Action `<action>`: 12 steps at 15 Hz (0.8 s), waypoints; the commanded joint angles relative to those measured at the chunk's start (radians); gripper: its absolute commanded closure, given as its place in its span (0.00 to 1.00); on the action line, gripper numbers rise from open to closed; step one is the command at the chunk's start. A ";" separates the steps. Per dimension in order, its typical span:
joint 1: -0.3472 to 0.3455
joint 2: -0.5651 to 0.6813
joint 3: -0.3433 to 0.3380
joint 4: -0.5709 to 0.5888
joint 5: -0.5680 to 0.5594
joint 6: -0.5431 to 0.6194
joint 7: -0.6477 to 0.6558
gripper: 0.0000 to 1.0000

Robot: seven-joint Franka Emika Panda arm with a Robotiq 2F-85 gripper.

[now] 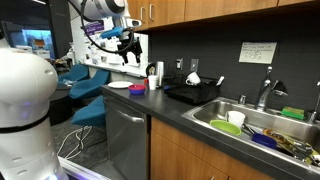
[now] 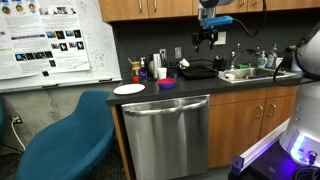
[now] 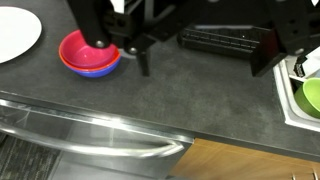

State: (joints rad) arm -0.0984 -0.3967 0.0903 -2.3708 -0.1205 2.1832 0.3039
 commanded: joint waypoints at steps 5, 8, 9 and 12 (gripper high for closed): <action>0.011 0.000 -0.010 0.002 -0.005 -0.004 0.003 0.00; 0.044 0.011 -0.011 0.008 0.053 -0.019 -0.038 0.00; 0.062 0.013 -0.015 0.008 0.081 -0.025 -0.055 0.00; 0.132 0.025 -0.026 0.012 0.213 -0.056 -0.127 0.00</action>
State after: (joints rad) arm -0.0221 -0.3838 0.0868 -2.3712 -0.0008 2.1656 0.2466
